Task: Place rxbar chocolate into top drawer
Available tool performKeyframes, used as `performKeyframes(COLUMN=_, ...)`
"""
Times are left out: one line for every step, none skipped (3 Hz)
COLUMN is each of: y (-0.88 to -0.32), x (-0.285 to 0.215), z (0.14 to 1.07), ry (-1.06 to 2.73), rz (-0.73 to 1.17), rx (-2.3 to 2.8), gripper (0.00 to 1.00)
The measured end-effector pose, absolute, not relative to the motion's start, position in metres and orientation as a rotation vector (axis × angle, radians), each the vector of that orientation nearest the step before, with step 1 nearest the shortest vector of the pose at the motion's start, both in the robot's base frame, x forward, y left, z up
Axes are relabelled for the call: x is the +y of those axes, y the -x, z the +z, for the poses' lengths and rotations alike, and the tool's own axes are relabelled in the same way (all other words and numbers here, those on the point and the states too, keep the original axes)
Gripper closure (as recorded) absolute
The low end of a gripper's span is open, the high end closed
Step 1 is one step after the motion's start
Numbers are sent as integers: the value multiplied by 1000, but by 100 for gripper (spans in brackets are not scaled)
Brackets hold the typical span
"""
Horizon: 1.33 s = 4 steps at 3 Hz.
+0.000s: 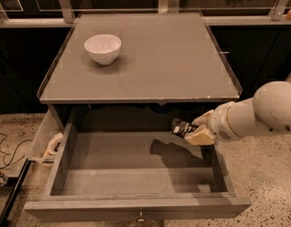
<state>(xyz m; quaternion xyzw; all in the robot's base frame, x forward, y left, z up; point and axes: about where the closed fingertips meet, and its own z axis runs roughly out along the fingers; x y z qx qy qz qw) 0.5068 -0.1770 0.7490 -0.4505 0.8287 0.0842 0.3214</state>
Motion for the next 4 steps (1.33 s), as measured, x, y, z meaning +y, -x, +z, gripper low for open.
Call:
performKeyframes(y=-507, x=-177, z=749, ry=1183, rz=221, rx=2177, gripper=100)
performKeyframes(y=-508, x=-165, z=730, ry=1198, rz=268, rx=2176, gripper=100)
performKeyframes(y=-511, x=-136, z=684, ry=1212, rz=387, rx=2146, gripper=100)
performKeyframes(y=-518, x=-115, z=659, ry=1226, rz=450, rx=2095, gripper=100)
